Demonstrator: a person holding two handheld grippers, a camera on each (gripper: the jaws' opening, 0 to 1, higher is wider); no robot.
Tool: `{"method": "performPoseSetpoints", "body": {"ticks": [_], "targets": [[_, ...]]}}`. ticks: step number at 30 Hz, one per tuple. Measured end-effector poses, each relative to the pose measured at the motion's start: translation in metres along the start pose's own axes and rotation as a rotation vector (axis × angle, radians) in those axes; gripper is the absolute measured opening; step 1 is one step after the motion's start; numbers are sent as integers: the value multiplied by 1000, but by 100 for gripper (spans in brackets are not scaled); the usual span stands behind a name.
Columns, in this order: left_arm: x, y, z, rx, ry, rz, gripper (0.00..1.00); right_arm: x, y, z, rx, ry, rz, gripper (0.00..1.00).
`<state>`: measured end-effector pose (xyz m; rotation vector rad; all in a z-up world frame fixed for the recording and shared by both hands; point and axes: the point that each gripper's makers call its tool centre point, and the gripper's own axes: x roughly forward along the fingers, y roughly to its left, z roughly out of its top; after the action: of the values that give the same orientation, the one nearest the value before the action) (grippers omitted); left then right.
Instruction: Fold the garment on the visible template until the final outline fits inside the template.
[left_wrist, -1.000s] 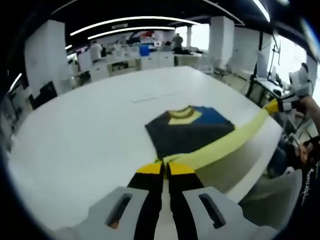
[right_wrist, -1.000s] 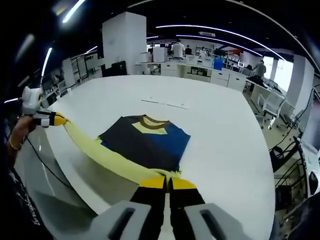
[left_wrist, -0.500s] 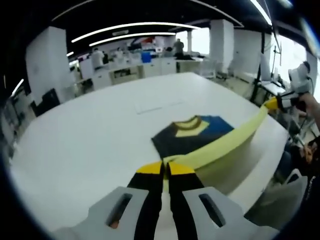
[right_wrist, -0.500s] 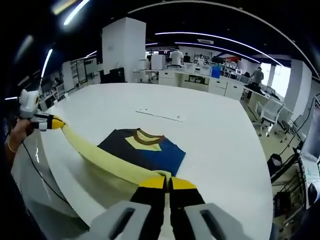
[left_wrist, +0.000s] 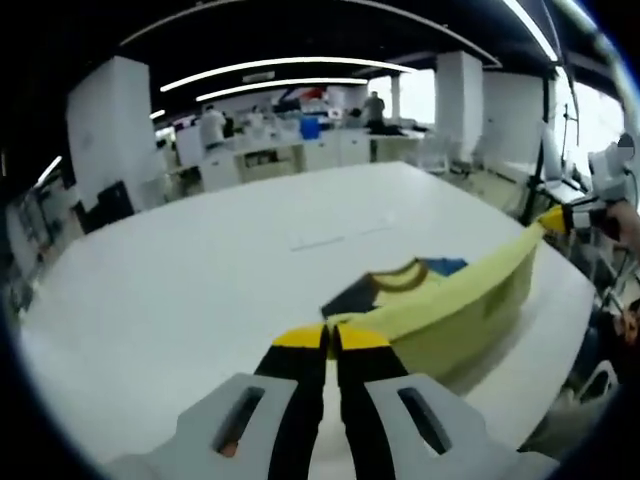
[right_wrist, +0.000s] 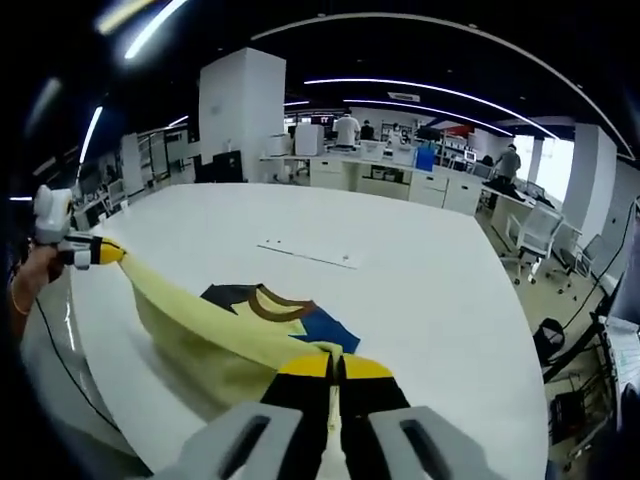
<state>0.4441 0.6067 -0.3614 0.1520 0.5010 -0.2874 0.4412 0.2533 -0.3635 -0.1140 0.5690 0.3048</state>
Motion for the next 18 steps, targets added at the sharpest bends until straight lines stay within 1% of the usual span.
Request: {"method": "performPoseSetpoints", "body": {"ticks": [2, 7, 13, 18], "targets": [[5, 1, 3, 16, -2, 14, 0, 5, -2, 5, -1, -13, 0, 0], [20, 7, 11, 5, -18, 21, 0, 21, -10, 12, 4, -24, -7, 0], [37, 9, 24, 10, -58, 44, 0, 41, -21, 19, 2, -36, -25, 0], [53, 14, 33, 1, -83, 66, 0, 57, -28, 24, 36, -48, -41, 0]]}}
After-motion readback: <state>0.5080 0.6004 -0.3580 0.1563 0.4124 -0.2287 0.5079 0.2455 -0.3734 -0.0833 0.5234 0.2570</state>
